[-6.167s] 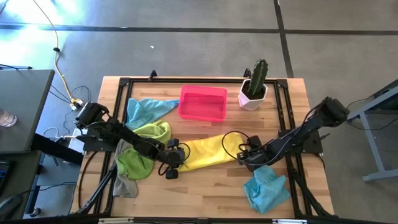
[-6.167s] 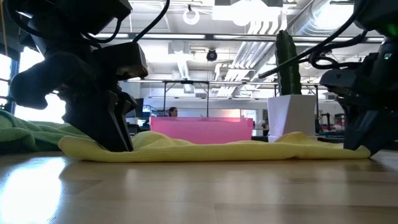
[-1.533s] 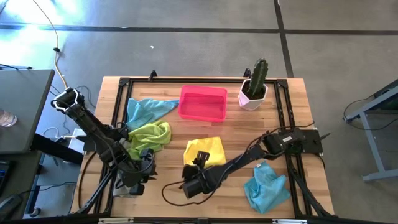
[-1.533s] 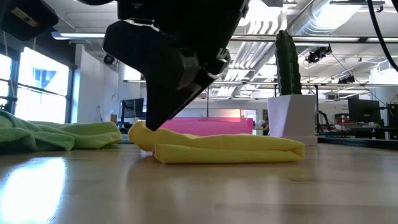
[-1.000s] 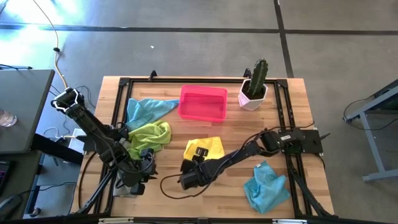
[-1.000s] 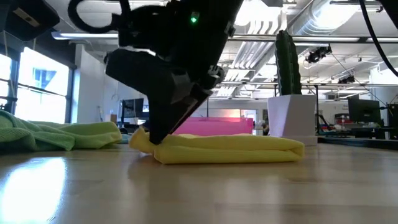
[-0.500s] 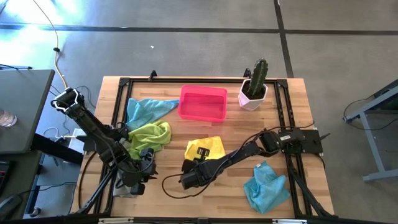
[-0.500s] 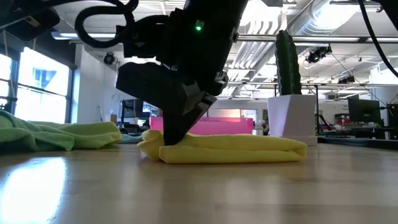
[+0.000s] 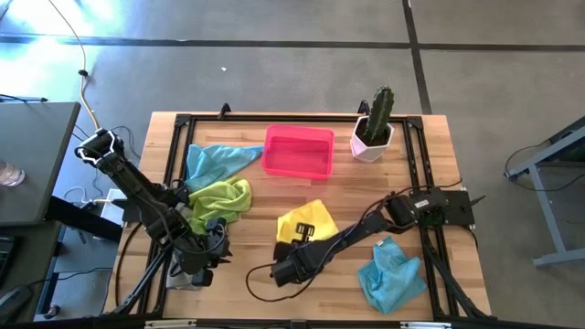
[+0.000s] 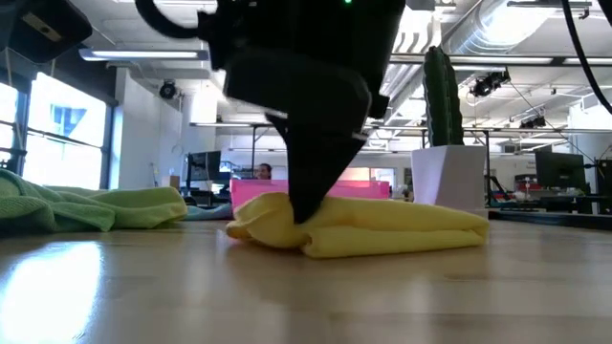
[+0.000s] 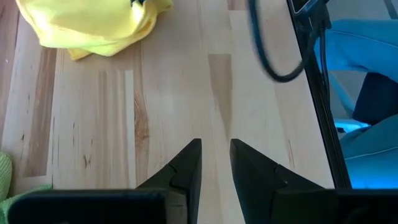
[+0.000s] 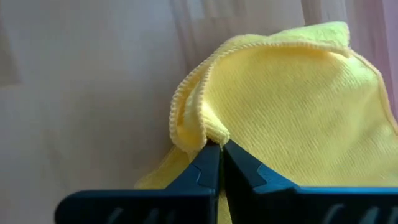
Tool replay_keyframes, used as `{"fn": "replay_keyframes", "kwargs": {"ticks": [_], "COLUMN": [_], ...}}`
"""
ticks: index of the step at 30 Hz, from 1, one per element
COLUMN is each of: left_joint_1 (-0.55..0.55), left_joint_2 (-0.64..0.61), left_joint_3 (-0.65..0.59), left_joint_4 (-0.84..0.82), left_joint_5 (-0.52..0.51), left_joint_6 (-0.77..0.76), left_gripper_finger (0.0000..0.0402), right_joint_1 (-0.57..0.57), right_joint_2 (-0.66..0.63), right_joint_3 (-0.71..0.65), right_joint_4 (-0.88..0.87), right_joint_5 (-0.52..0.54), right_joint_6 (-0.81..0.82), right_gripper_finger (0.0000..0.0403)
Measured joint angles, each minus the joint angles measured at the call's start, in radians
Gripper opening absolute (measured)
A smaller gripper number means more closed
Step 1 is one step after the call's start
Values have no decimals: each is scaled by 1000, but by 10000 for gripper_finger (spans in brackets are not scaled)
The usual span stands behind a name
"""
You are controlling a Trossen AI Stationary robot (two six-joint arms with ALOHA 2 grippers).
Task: Fold microfiber towels
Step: Fold the yellow microfiber cloth on the table
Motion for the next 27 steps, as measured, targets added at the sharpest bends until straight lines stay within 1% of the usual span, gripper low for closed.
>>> {"fn": "replay_keyframes", "kwargs": {"ticks": [4,8,10,12,18,20,23,27], "left_joint_1": [0,0,0,0,0,0,0,0], "left_joint_2": [0,0,0,0,0,0,0,0], "left_joint_3": [0,0,0,0,0,0,0,0], "left_joint_4": [0,0,0,0,0,0,0,0], "left_joint_5": [0,-1,-3,-3,-3,-3,-3,-3], "left_joint_6": [0,0,0,-1,-1,-1,0,0], "left_gripper_finger": [76,76,76,76,76,76,76,76], "right_joint_1": [9,9,8,8,10,10,10,12], "right_joint_2": [0,0,0,0,1,1,-4,-29], "right_joint_3": [7,7,7,7,7,7,7,7], "right_joint_4": [32,43,43,43,28,12,-13,-32], "right_joint_5": [-2,-29,-40,-43,-43,-43,-44,-45], "right_joint_6": [-6,1,11,11,-50,-50,-37,-43], "right_gripper_finger": [1,1,8,25,109,131,150,157]}}
